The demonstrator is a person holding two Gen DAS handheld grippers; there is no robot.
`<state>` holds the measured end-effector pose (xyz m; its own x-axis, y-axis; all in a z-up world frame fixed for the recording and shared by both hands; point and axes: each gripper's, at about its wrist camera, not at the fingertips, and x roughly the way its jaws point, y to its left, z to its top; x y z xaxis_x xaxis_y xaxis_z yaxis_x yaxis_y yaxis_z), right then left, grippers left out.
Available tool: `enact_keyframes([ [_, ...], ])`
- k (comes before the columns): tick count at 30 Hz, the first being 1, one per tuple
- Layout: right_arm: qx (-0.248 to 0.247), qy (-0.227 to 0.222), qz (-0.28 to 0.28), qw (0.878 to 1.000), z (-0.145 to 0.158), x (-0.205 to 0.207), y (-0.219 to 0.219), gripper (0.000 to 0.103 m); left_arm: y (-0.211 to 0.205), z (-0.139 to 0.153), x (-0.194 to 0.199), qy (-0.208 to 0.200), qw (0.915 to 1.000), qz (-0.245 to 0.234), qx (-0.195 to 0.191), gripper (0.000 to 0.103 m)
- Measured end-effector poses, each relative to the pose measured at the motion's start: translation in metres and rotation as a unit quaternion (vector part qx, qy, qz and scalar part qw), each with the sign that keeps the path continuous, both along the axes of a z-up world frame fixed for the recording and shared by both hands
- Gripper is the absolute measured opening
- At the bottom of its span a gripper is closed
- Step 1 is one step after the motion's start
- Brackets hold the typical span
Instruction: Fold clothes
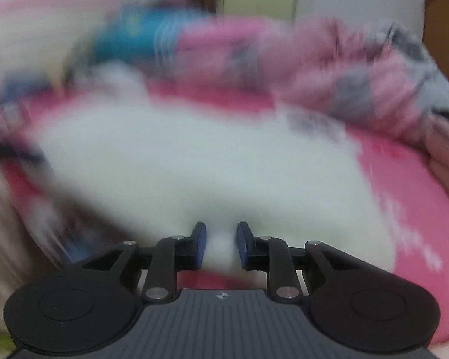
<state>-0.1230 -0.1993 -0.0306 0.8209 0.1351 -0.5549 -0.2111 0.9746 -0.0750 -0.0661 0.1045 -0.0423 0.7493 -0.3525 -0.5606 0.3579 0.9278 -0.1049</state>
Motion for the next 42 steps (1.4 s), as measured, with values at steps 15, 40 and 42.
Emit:
enact_keyframes([
  [15,0.006,-0.027,0.083,0.996,0.026,0.009,0.055,0.023,0.021,0.011,-0.013,-0.028,0.9987,-0.011,-0.040,0.049],
  [40,-0.017,-0.083,0.232,0.969,0.007,0.016,0.143,0.022,0.070,0.004,-0.001,-0.007,0.9865,0.030,-0.161,0.047],
  [42,-0.037,-0.051,0.231,0.971,-0.017,0.033,0.151,0.022,0.077,0.003,0.000,-0.003,0.9840,0.038,-0.174,0.047],
])
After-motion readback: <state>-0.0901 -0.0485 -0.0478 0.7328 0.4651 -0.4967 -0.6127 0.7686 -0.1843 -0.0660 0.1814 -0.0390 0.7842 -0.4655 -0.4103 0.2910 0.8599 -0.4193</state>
